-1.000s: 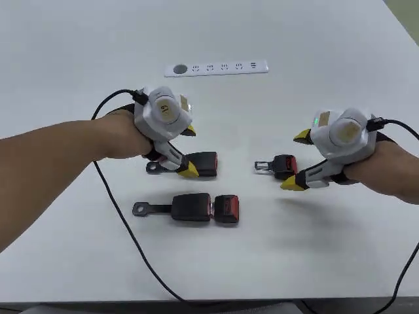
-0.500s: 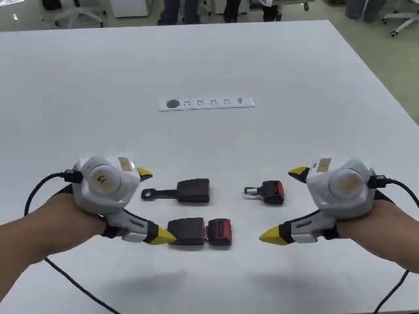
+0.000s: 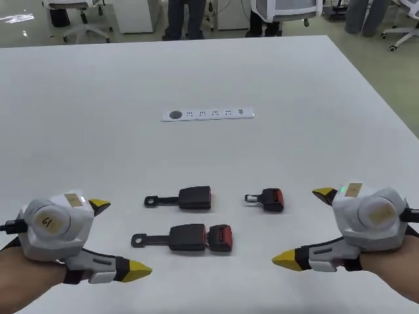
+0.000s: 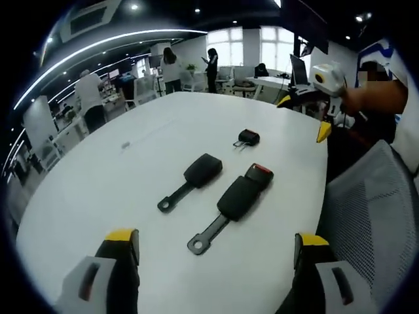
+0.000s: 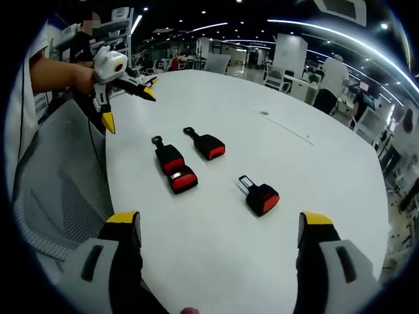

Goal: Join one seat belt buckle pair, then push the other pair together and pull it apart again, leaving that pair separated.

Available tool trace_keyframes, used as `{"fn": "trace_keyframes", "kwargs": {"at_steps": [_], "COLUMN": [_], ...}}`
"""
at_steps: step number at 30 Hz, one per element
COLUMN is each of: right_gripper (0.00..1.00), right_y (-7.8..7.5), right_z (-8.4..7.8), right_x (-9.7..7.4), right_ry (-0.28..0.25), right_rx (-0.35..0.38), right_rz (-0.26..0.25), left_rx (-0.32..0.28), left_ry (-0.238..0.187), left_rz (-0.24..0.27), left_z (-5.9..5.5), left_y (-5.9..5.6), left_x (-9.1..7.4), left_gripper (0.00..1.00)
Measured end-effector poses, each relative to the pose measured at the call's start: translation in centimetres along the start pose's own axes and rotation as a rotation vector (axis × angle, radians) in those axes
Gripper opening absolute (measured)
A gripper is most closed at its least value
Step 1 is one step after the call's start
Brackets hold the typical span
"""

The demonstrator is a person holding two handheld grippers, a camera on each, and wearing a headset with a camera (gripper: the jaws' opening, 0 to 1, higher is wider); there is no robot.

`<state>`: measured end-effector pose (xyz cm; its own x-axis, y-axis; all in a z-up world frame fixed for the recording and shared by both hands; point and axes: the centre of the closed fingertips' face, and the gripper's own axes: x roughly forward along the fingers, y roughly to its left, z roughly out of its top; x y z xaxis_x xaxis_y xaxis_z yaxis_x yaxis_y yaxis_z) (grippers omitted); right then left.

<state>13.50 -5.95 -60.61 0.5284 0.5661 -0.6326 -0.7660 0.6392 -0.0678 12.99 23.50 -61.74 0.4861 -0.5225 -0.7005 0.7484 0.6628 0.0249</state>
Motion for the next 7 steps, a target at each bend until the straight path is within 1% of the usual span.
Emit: {"fn": "trace_keyframes", "kwargs": {"at_steps": [1, 4, 7], "right_gripper": [1.00, 1.00, 1.00], "right_y": [-0.08, -0.10, 0.20], "right_z": [-0.09, -0.10, 0.10], "right_x": [-0.06, -0.42, -0.65], "right_ry": [0.000, -0.006, -0.011], "right_rx": [0.006, 0.019, 0.011], "right_rz": [-0.007, -0.028, -0.039], "left_rx": [-0.005, -0.036, -0.049], "left_ry": [0.000, -0.015, -0.028], "left_rz": [0.005, 0.010, 0.005], "left_z": [-0.11, 0.36, 0.61], "left_y": [0.13, -0.15, -0.43], "left_x": [-0.02, -0.14, 0.01], "left_gripper": [1.00, 1.00, 1.00]}}
